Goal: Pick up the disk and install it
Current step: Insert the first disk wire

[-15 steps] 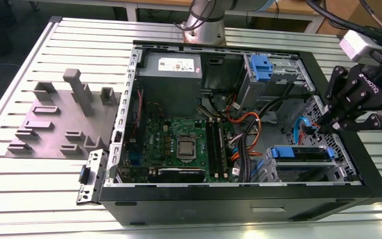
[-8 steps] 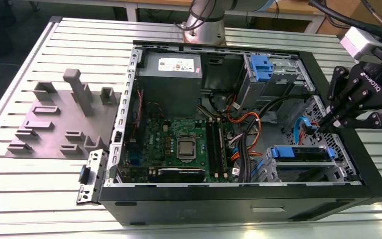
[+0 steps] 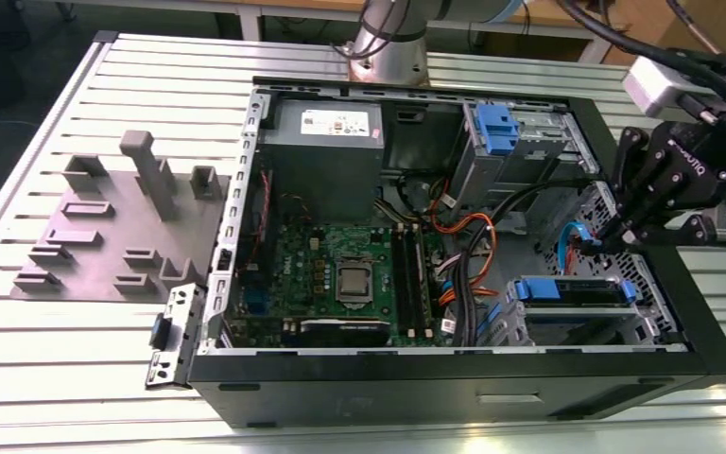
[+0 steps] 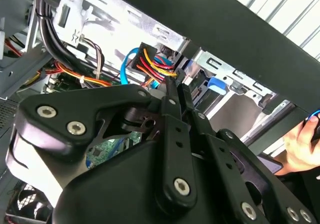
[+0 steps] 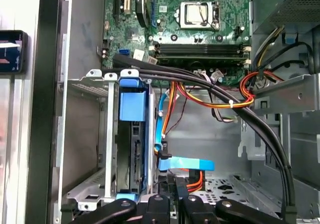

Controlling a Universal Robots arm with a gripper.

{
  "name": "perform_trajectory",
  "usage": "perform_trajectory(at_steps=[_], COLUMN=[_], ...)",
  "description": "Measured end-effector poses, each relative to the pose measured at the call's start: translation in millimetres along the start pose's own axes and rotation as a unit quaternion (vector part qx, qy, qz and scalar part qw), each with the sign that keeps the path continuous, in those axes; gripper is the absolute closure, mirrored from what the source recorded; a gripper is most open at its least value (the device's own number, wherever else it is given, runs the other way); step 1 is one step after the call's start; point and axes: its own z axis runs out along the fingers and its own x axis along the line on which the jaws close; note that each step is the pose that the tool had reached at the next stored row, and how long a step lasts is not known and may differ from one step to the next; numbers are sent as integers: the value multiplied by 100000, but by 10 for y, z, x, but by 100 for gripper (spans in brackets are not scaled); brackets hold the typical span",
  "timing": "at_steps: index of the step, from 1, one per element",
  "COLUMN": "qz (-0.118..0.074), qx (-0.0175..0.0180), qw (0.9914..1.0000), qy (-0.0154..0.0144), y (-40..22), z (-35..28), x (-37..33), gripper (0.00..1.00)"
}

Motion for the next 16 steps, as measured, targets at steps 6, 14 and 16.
perform_trajectory(at_steps=[6, 14, 16], qz=[64, 128, 117], qx=[1969, 3389, 3535], qw=[99981, 99942, 99937], qy=[-25, -23, -19], y=[80, 151, 164], z=[8, 19, 22], x=[19, 157, 197], gripper=[84, 84, 84])
